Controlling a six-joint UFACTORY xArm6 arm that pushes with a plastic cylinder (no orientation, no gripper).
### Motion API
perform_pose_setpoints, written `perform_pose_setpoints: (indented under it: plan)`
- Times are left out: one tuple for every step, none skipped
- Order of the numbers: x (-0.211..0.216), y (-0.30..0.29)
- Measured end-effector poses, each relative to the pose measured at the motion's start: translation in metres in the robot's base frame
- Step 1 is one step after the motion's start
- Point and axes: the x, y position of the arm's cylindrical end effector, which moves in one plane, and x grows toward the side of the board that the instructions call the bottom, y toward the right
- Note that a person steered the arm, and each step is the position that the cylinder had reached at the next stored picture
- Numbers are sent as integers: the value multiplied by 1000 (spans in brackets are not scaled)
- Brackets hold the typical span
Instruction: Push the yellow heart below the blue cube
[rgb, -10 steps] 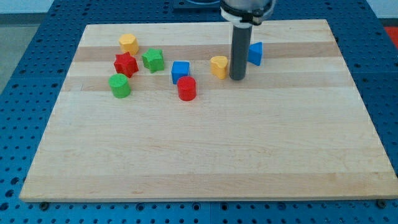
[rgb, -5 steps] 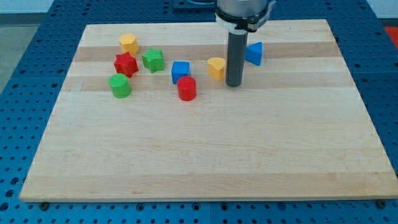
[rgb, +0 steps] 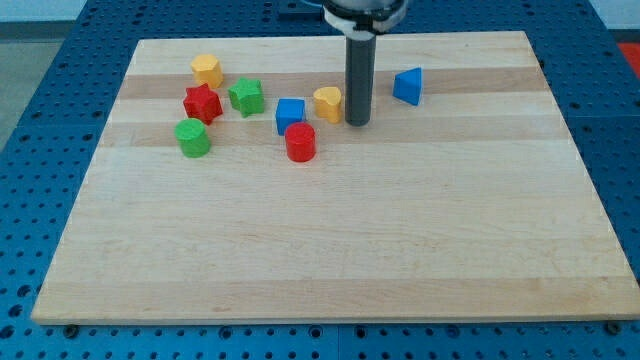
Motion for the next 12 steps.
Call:
perform_pose_setpoints:
  plan:
    - [3, -2]
    - [-16, -2]
    - [-32, -8]
    - [-30, -11]
    - [7, -8]
    - [12, -8]
    - [-9, -9]
    - [-24, -19]
    - [-25, -22]
    - [-15, -22]
    - [-11, -22]
    - [-14, -33]
